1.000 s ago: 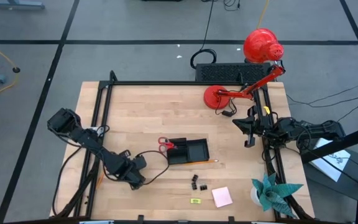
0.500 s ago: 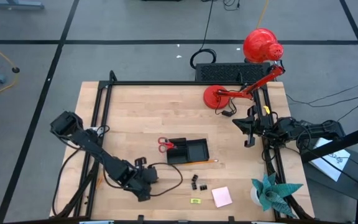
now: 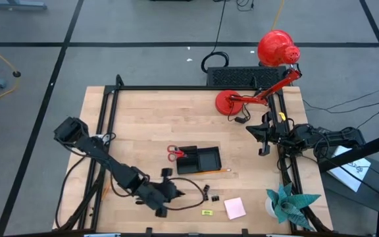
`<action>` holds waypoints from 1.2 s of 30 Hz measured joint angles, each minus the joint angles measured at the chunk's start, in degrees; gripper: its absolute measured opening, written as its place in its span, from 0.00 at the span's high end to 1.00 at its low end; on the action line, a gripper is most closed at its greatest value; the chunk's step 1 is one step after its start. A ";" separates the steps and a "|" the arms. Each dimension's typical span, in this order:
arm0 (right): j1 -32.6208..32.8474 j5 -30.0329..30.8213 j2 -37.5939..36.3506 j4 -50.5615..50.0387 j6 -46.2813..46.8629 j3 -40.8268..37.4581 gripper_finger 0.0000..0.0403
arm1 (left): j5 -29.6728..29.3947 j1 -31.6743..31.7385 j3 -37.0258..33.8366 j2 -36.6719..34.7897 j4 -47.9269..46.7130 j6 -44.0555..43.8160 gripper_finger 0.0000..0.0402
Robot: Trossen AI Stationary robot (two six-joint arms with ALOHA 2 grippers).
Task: Pick and place office supplies into organizer
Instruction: Put the left pen into the top left compartment of the desk organizer
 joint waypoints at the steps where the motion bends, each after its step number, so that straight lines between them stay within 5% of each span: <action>1: 0.01 0.00 0.00 -0.02 0.00 0.02 0.99 | -1.24 0.53 0.00 0.02 2.93 3.71 0.94; 9: 0.01 -0.02 0.00 -0.03 0.02 0.02 0.99 | -7.67 9.70 0.06 -1.84 20.27 24.30 0.95; 19: 0.01 0.07 0.02 -0.02 -1.34 0.02 0.99 | -6.92 20.86 0.08 -0.77 21.98 21.43 0.95; 36: 0.00 0.03 0.02 -0.02 -1.44 0.01 0.99 | -2.34 22.83 0.00 1.69 12.94 15.37 0.95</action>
